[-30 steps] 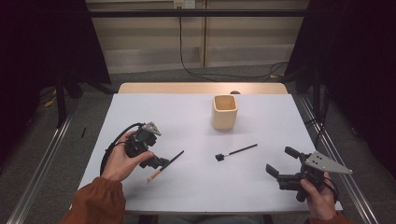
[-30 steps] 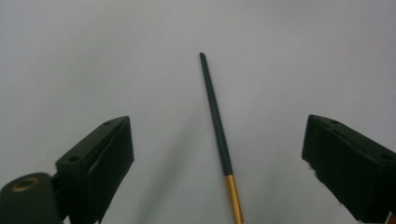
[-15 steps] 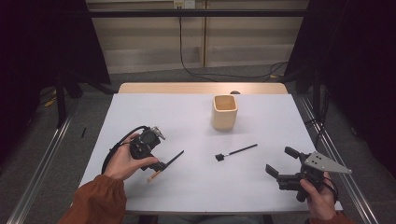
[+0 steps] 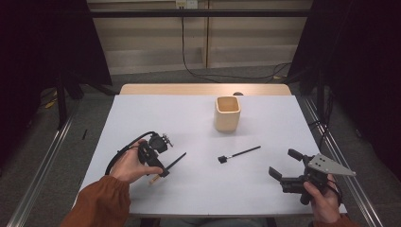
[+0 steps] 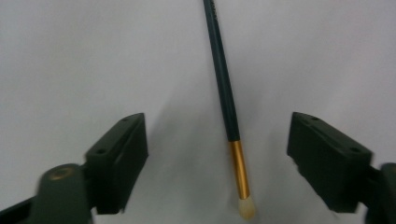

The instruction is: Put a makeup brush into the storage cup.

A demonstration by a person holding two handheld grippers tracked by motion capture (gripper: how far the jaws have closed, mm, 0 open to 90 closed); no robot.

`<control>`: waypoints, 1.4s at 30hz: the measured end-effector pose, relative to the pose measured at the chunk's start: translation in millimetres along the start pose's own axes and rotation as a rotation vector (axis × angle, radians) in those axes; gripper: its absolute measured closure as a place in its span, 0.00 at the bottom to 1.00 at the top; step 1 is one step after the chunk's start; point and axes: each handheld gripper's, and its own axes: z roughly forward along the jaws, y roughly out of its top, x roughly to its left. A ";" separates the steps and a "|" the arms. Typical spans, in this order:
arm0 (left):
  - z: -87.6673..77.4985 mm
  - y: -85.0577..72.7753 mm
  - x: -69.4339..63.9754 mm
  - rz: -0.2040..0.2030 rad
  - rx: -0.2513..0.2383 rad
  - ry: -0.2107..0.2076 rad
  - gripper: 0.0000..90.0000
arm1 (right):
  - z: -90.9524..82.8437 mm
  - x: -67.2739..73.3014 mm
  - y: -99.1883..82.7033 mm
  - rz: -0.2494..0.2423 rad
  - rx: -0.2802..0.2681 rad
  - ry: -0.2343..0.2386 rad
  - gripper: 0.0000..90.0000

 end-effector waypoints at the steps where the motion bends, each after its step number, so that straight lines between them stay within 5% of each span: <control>1: -0.3 0.1 -1.0 0.002 0.007 0.003 0.32 | 0.1 -0.3 -0.1 0.001 -0.001 0.000 0.00; 8: 5.3 -1.1 -6.9 -0.004 0.048 -0.041 0.57 | 0.3 -0.4 0.0 0.001 -0.001 0.002 0.00; 10: 8.0 -1.2 -6.5 0.027 0.101 -0.047 0.58 | 0.4 -0.1 0.0 0.001 0.001 0.002 0.00; 19: 15.9 -1.2 -7.8 -0.022 0.118 0.009 0.66 | 2.2 1.0 -0.1 -0.007 0.008 0.008 0.00; 28: 17.2 2.0 -3.8 -0.070 0.144 0.014 0.77 | 1.6 1.4 -0.8 -0.006 0.013 0.005 0.00; 32: 18.3 3.2 -8.3 -0.036 0.153 0.043 0.78 | 1.9 1.7 -0.6 -0.004 0.012 0.007 0.00; 42: 18.1 5.6 -7.0 -0.043 0.173 0.013 0.92 | 0.9 1.3 -0.7 0.000 0.012 0.008 0.00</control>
